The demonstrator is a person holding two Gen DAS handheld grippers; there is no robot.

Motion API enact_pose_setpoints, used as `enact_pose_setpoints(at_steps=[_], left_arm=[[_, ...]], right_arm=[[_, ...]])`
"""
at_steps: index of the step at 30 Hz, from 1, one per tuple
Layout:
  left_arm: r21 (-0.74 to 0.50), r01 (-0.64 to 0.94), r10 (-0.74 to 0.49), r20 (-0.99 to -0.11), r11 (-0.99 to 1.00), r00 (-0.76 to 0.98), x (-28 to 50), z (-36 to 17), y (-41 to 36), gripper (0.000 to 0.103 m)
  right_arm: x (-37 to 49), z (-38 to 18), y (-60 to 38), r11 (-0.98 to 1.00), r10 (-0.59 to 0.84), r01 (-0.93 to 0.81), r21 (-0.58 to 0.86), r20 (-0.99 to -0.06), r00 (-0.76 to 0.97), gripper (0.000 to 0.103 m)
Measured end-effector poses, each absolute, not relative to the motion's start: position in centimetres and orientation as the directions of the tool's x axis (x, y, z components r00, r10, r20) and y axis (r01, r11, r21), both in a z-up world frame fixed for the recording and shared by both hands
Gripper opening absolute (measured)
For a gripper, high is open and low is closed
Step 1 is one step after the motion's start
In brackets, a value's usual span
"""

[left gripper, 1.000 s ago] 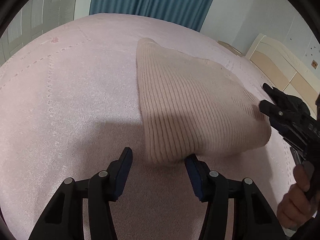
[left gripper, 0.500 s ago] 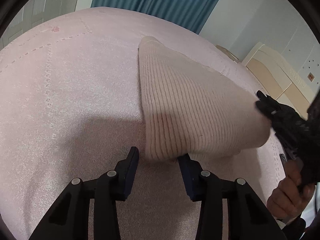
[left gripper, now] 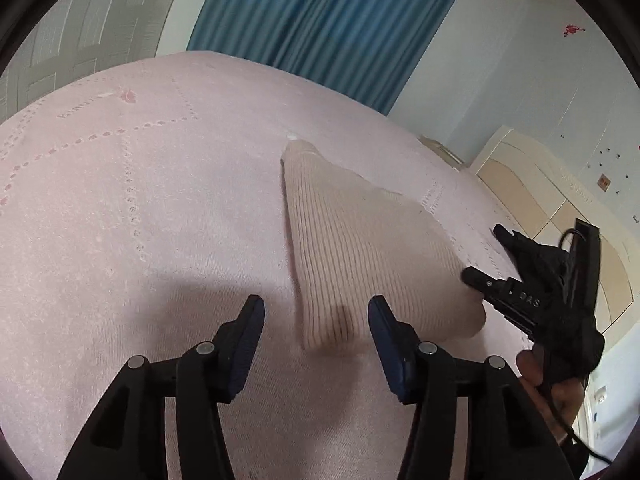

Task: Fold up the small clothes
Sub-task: 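Open the right tool and press the bundle flat with both open tools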

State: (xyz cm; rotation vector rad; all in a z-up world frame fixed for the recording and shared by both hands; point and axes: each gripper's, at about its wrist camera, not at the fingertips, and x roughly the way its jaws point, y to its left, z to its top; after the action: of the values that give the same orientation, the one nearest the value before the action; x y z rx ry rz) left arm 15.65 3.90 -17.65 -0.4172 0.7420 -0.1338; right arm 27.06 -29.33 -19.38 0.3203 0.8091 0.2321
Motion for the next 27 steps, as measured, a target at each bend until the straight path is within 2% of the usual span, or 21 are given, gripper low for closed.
enact_pose_setpoints(at_steps=[3, 6, 11, 19, 27], left_arm=[[-0.403, -0.022, -0.271, -0.654, 0.915, 0.706, 18.8, -17.5, 3.7, 0.052], [-0.437, -0.004, -0.317, -0.660, 0.900, 0.681, 22.3, -17.1, 3.7, 0.052], [-0.488, -0.030, -0.347, -0.660, 0.872, 0.667, 28.4, -17.4, 3.8, 0.050], [-0.283, -0.041, -0.189, -0.733, 0.958, 0.653, 31.4, -19.6, 1.0, 0.051], [-0.288, -0.028, -0.200, -0.727, 0.957, 0.657, 31.7, -19.6, 1.2, 0.051]], right_arm=[[26.5, -18.7, -28.5, 0.952, 0.269, -0.084, 0.294, -0.676, 0.686, 0.023], [26.8, -17.5, -27.9, 0.967, 0.234, -0.098, 0.236, -0.668, 0.707, 0.034], [31.2, -16.4, -27.1, 0.961, 0.248, -0.095, 0.259, -0.664, 0.705, 0.034], [35.0, -21.0, -25.8, 0.986, 0.165, -0.110, 0.123, -0.751, 0.640, 0.030], [35.4, -21.5, -26.4, 0.987, 0.163, -0.114, 0.118, -0.768, 0.620, 0.032]])
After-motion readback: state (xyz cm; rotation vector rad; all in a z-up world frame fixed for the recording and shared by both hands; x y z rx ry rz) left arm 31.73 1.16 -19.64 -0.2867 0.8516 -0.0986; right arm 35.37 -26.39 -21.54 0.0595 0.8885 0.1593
